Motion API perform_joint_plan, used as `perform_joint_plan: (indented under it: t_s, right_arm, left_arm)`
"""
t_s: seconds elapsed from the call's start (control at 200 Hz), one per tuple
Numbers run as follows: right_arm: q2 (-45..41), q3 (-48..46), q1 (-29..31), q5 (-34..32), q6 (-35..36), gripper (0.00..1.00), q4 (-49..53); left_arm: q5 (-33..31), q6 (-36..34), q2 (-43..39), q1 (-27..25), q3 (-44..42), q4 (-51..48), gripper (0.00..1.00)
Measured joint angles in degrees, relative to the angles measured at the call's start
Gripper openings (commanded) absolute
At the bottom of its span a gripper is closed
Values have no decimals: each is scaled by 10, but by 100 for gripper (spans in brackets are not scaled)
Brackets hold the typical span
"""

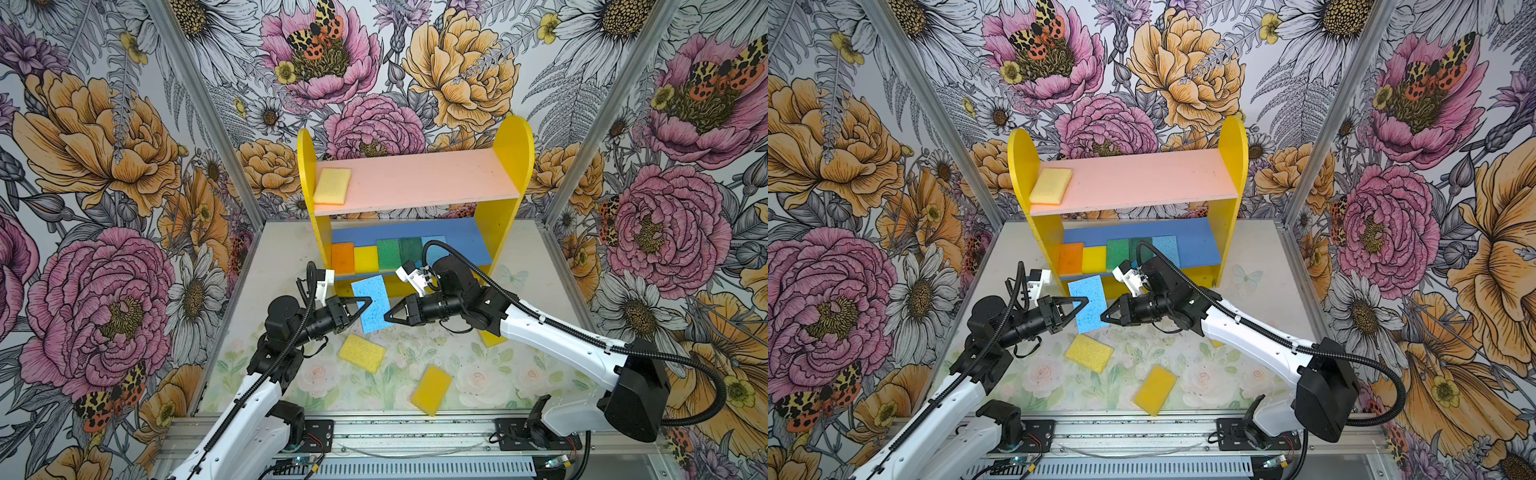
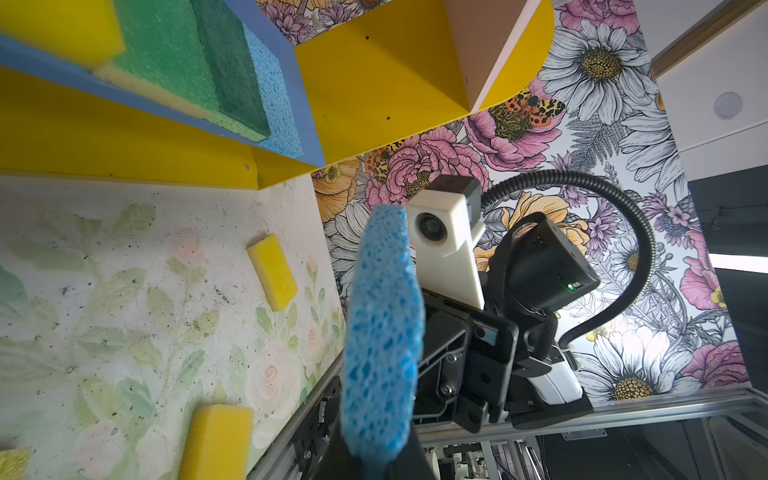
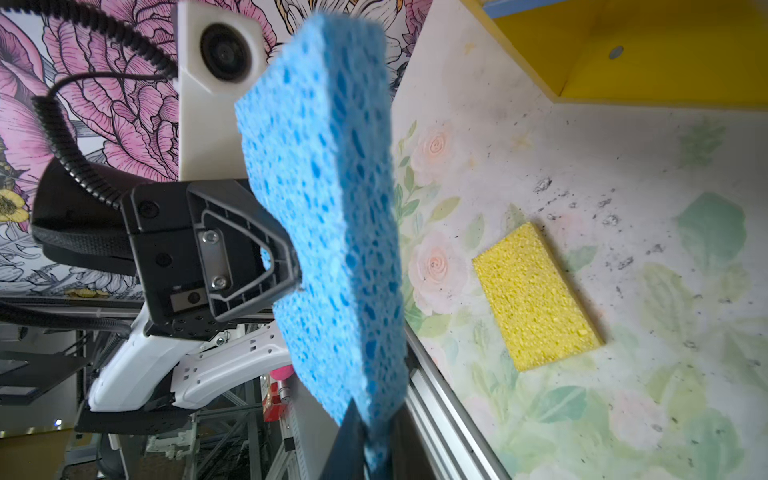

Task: Place and organize the cleaning sponges onto the shelf
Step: 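Lift the blue sponge upright and hold it beside the left gripper, then carry the blue sponge onto the pink top board beside the pale yellow sponge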

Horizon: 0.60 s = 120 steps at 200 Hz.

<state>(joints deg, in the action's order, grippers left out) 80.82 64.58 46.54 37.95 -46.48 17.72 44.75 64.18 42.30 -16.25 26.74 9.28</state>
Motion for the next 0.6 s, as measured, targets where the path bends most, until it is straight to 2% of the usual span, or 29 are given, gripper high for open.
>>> perform_joint_plan:
  t_s: [0.03, 0.06, 0.09, 0.195, 0.22, 0.46, 0.6]
  right_arm:
    - [0, 0, 0, -2, 0, 0, 0]
    - [0, 0, 0, -3, -2, 0, 0]
    - [0, 1, 0, -3, -2, 0, 2]
    - [0, 13, 0, -16, 0, 0, 25]
    - [0, 20, 0, -23, 5, 0, 36]
    - [0, 178, 0, -108, 57, 0, 170]
    - [18, 305, 0, -141, 81, 0, 218]
  left_arm:
    - [1, 0, 0, 0, 0, 0, 13]
    - [1, 1, 0, 0, 0, 0, 22]
    - [2, 3, -1, 1, 0, 0, 34]
    - [4, -11, -10, 16, 4, -19, 87]
    - [4, -17, -15, 22, 7, -31, 98]
    - [-5, -99, -107, 102, 36, -175, 99]
    - [-26, -154, -131, 114, 58, -257, 99]
